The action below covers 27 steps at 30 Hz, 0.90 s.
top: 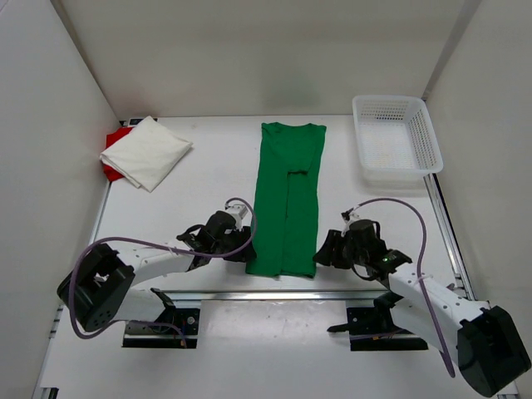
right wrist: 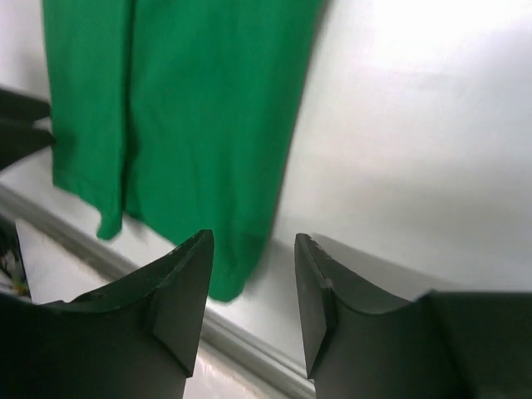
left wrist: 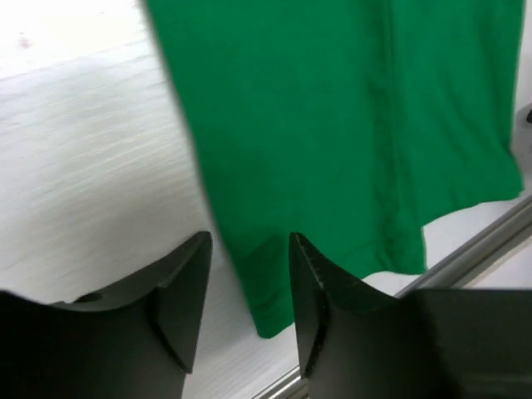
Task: Fold and stack the t-shirts
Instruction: Rotate the tshirt 90 degrees, then grab the bottom of the folded rectangular tshirt with both arms
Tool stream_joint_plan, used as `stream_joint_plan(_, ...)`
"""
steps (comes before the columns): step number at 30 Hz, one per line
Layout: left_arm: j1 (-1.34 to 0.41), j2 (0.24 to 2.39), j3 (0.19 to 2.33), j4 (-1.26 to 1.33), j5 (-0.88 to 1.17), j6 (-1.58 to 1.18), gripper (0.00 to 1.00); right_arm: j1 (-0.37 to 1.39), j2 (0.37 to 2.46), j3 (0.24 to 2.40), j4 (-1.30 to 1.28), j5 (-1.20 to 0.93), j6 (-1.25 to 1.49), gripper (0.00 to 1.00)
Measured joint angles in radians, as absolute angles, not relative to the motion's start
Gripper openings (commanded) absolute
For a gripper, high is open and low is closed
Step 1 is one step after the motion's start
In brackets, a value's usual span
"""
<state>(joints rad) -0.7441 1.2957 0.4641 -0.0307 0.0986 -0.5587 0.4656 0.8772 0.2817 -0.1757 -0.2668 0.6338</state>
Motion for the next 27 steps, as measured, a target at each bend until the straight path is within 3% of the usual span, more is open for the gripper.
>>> stream_joint_plan(5,-0.785,1.351,0.485,-0.004,0.117,-0.567,0.36,0.556,0.845,0.223,-0.178,-0.278,0.715,0.37)
stream_joint_plan(8,-0.797,1.354,0.483,-0.009,0.123,-0.571,0.23,0.607,0.857,0.222,-0.168,-0.273,0.751,0.17)
stream_joint_plan(10,-0.801,1.352,0.48,-0.019,0.125,-0.579,0.08,0.628,0.863,0.216,-0.168,-0.27,0.769,0.04)
stream_joint_plan(12,-0.809,1.344,0.479,-0.035,0.121,-0.583,0.0,0.635,0.86,0.205,-0.17,-0.27,0.787,0.0)
stream_joint_plan(22,-0.909,1.13,0.38,-0.204,0.119,-0.654,0.0,0.918,0.661,0.17,-0.309,-0.196,0.944,0.0)
stream_joint_plan(27,-0.855,1.07,0.439,-0.333,0.155,-0.677,0.0,0.701,0.69,0.247,-0.376,-0.243,0.867,0.0)
